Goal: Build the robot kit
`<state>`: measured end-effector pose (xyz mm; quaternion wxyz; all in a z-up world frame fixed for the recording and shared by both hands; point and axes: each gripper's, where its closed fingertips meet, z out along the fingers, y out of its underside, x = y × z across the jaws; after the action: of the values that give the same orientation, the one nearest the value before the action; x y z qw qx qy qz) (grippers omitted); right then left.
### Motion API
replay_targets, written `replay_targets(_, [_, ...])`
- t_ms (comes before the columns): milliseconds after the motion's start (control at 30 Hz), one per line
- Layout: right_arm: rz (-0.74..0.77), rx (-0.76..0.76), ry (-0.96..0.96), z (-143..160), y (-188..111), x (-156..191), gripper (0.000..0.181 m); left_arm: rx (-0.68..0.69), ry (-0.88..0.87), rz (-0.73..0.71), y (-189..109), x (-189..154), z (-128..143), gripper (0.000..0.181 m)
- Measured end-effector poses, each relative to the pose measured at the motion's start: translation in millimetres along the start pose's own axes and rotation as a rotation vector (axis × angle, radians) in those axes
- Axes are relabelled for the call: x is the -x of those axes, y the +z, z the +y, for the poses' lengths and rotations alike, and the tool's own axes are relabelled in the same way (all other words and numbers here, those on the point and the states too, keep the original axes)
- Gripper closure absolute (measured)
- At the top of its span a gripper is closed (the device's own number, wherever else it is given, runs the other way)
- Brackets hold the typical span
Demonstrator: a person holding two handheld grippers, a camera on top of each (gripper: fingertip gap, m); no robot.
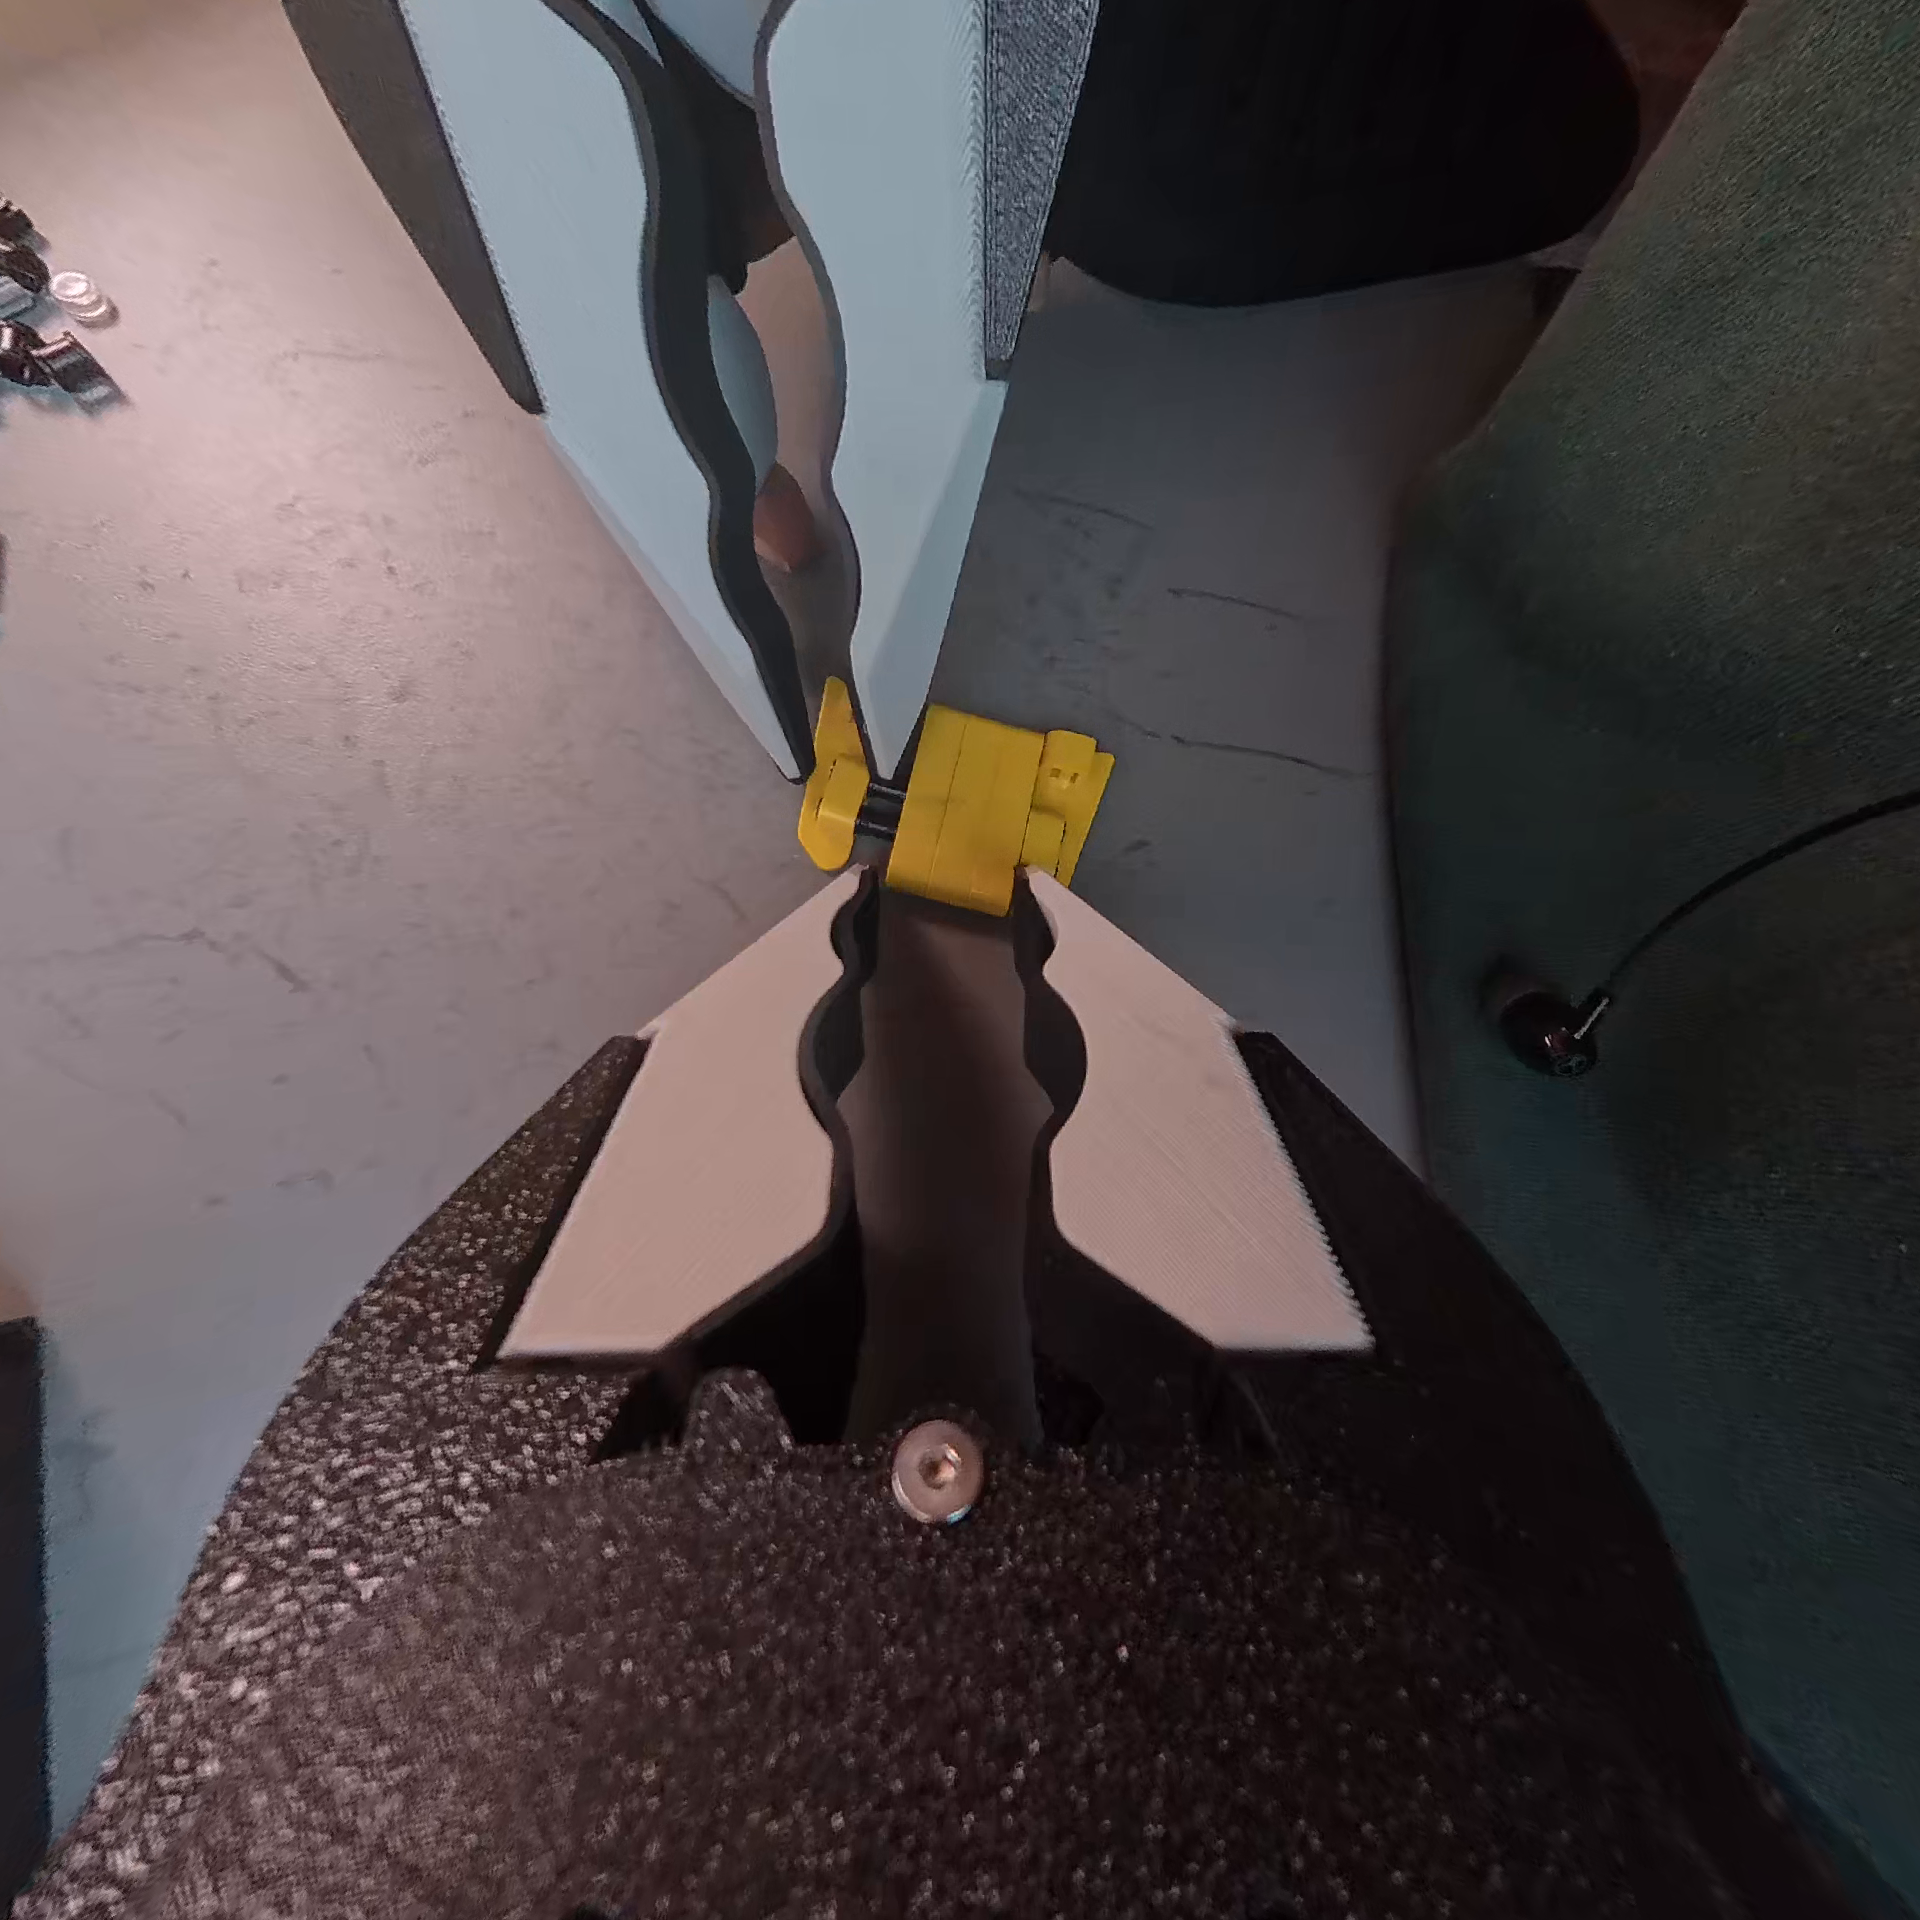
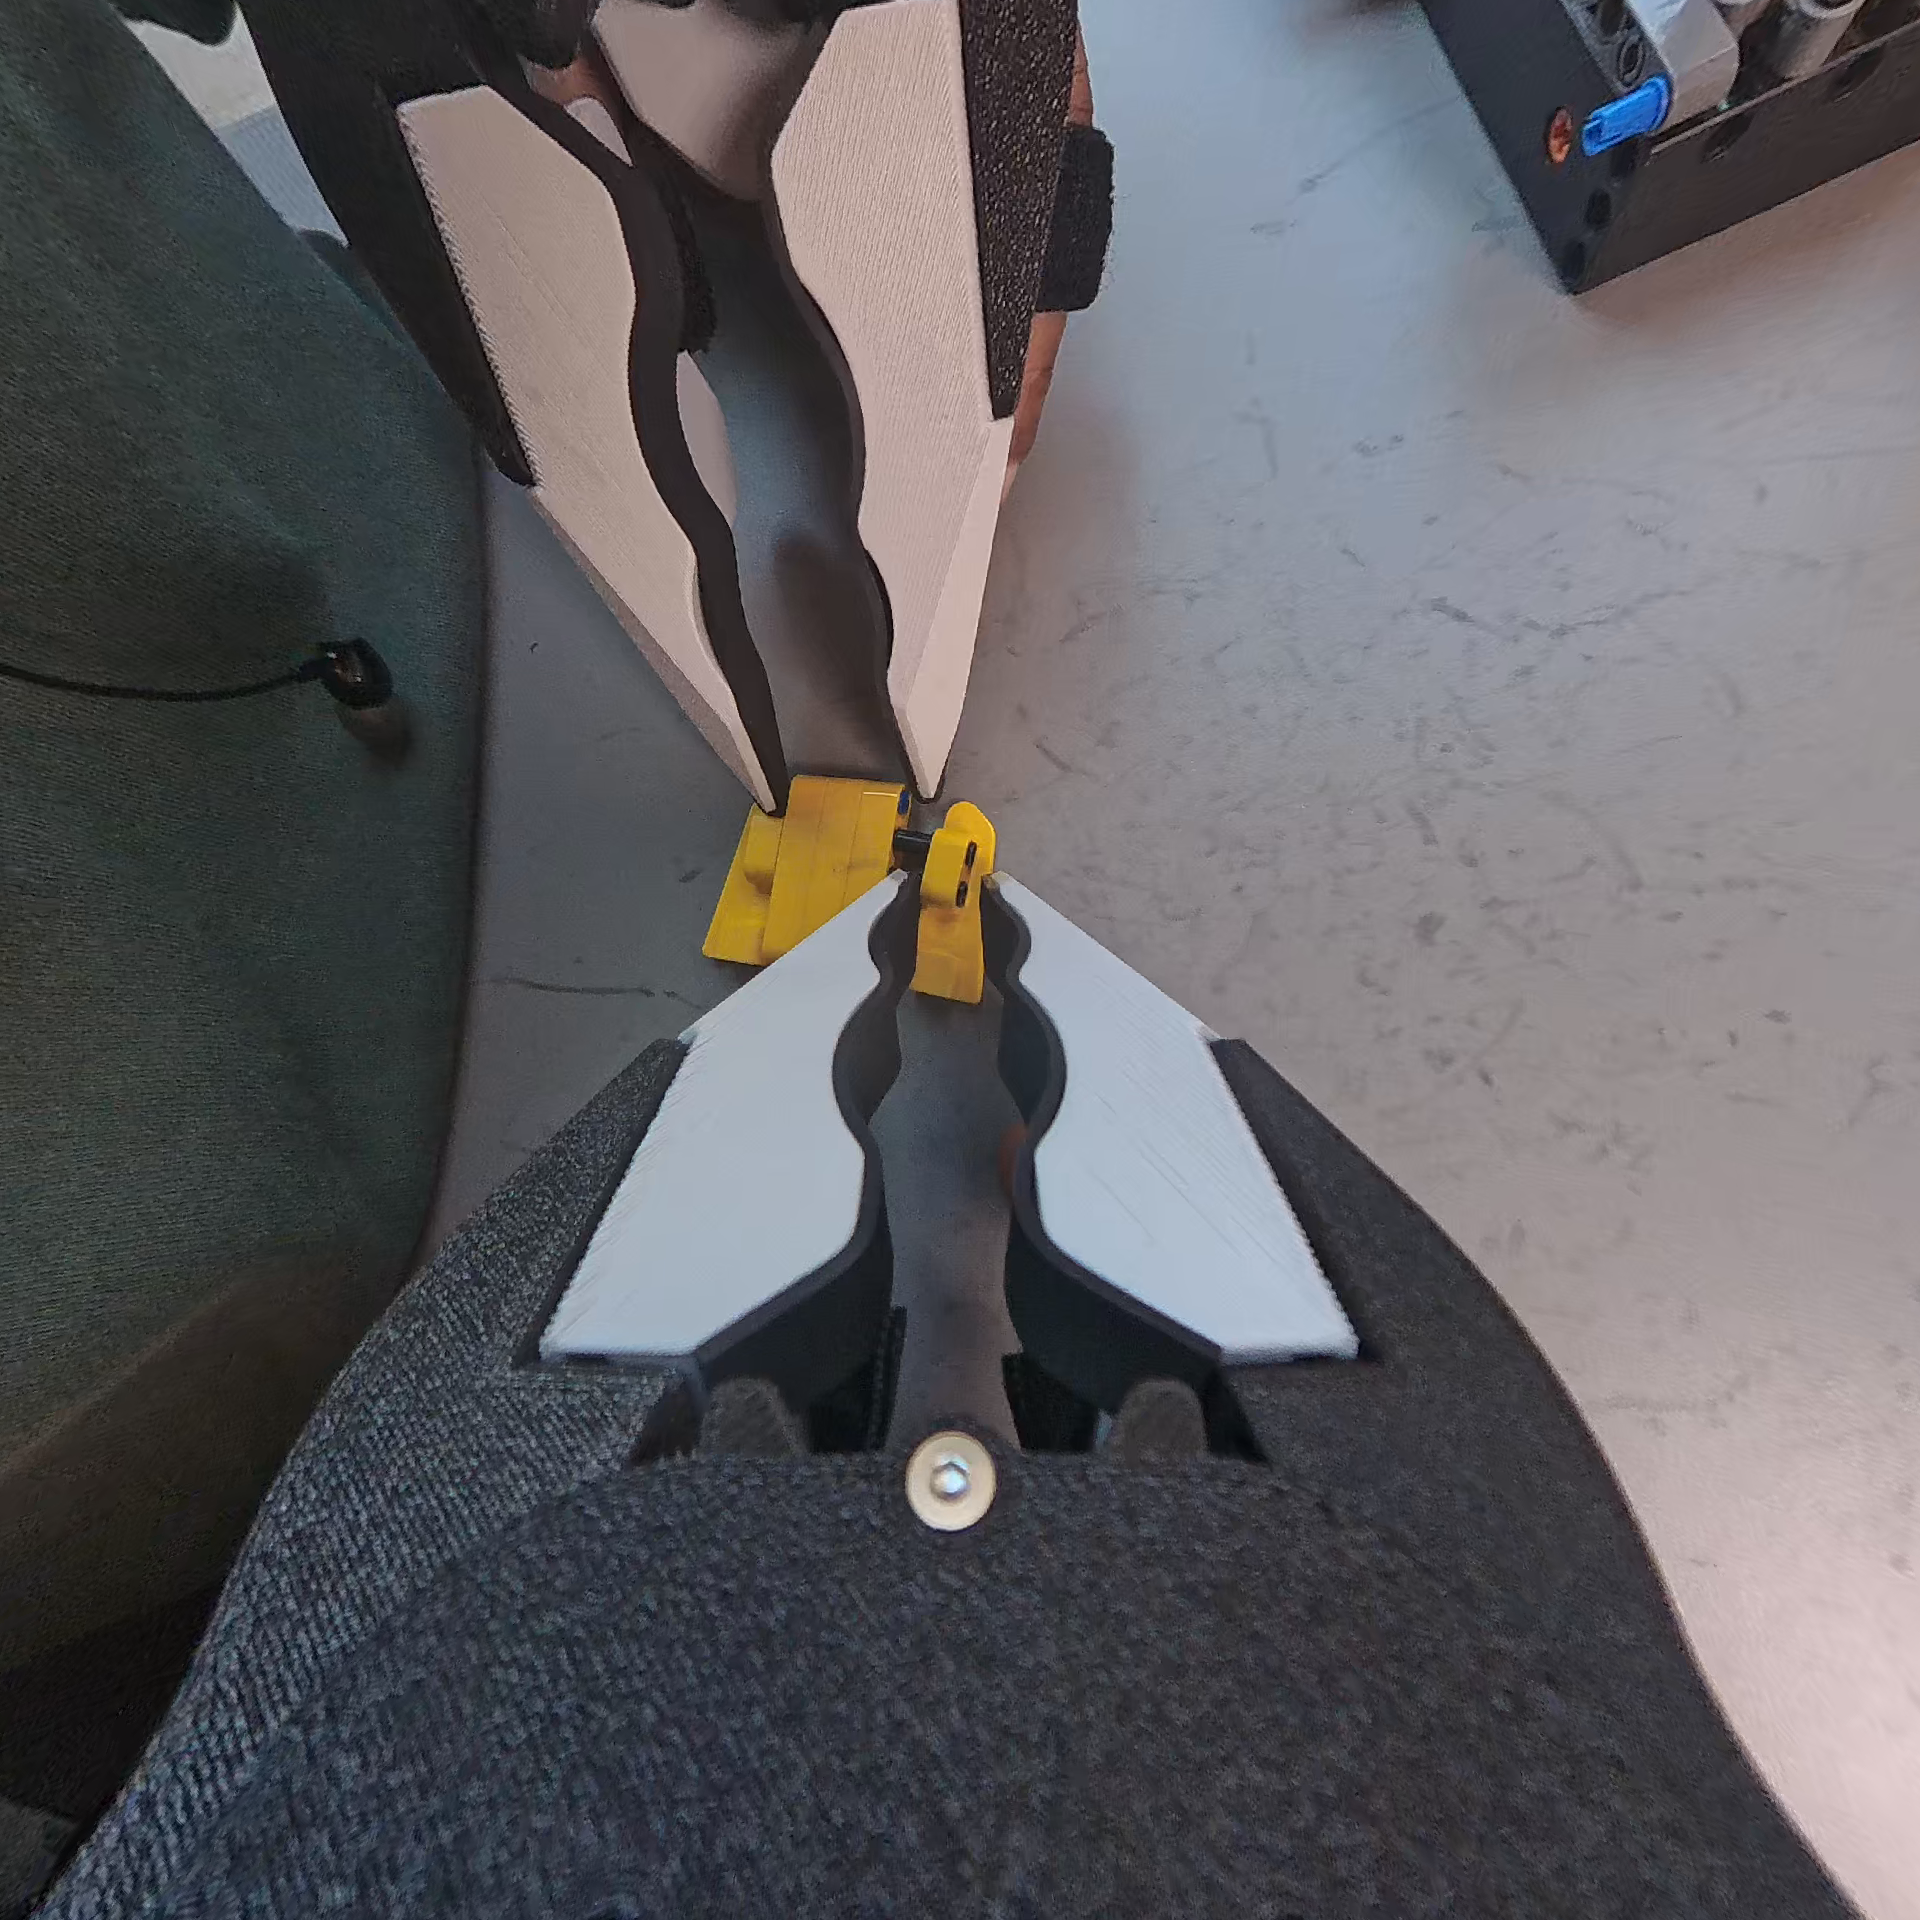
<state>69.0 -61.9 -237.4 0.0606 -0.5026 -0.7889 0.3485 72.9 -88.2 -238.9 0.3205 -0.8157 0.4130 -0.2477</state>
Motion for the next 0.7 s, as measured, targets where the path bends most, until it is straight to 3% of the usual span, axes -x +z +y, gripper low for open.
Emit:
replay_targets(200, [-0.019,-0.010,0.012,-1.1,-3.0,0.8,0.164,-0.001,-0.006,0.000,-0.2,0.7,-0.1,0.158])
replay_targets(367, [0.001,-0.020,0.018,-3.8,-8.0,14.6,0.144,-0.001,0.004,-0.008,-1.1,0.3,0.0,0.153])
replay_targets(533, [0.142,-0.065,0.003,-3.3,-2.2,24.8,0.130,-0.038,0.049,0.012,-9.3,-0.4,-8.1,0.145])
replay_targets(700, [0.213,-0.042,-0.025,2.2,2.7,20.8,0.131,0.009,0.165,0.074,-2.8,2.7,-8.6,0.133])
